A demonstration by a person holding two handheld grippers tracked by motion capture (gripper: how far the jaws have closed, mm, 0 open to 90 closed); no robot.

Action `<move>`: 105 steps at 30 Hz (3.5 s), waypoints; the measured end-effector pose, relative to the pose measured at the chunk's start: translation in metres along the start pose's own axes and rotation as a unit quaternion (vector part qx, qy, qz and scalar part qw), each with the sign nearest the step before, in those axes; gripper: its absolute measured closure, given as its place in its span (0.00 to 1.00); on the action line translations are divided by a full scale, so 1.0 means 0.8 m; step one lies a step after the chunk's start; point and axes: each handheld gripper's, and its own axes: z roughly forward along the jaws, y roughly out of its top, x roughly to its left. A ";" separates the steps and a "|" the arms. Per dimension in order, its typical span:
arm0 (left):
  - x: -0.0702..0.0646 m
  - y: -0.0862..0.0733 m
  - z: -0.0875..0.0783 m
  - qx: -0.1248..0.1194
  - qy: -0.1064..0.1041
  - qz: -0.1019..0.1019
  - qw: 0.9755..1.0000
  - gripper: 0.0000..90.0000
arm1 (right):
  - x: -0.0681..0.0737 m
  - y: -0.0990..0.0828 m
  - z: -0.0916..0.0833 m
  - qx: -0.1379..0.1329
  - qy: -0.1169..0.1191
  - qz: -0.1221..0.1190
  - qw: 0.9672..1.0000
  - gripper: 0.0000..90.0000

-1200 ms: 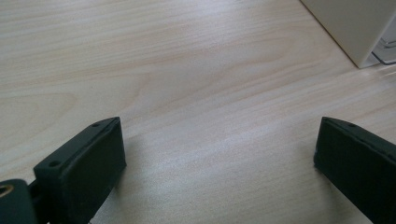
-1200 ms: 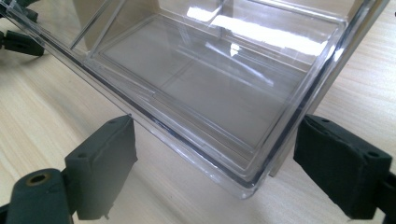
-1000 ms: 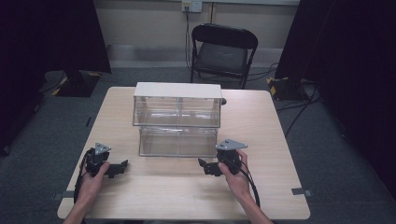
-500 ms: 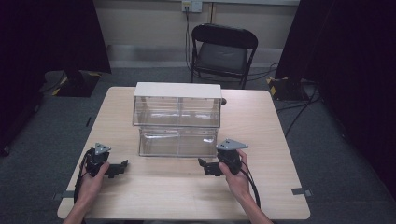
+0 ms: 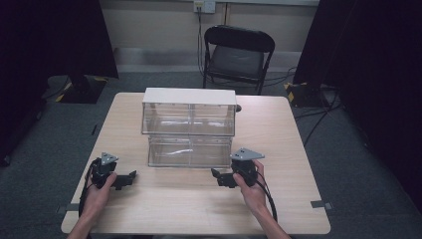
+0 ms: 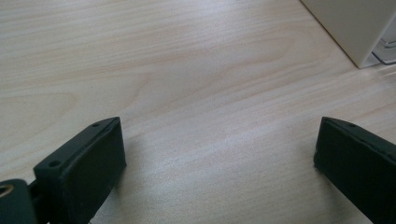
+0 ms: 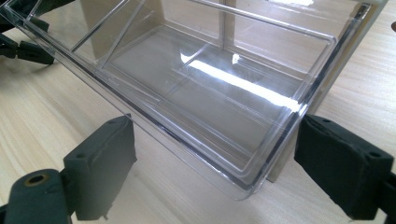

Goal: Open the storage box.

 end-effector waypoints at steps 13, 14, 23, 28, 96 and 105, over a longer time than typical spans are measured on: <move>0.000 0.000 0.000 0.000 0.000 0.000 1.000 0.02 | 0.002 0.004 -0.004 -0.007 -0.003 -0.010 1.000 0.13; 0.000 0.000 0.000 0.000 0.000 0.000 1.000 0.02 | 0.002 0.004 -0.005 -0.006 -0.003 -0.008 1.000 0.13; 0.000 0.000 0.000 0.000 0.000 0.000 1.000 0.02 | 0.002 0.004 -0.005 -0.003 -0.004 -0.010 1.000 0.13; 0.000 0.000 0.000 0.000 0.000 0.000 1.000 0.02 | 0.002 0.005 -0.005 -0.002 -0.003 -0.006 1.000 0.13; 0.000 0.000 0.000 0.000 0.000 0.000 1.000 0.02 | -0.003 0.022 -0.017 -0.030 0.013 0.008 0.999 0.12; 0.000 0.000 0.000 0.000 0.000 0.000 1.000 0.02 | -0.004 0.025 -0.015 -0.032 0.018 0.008 0.999 0.12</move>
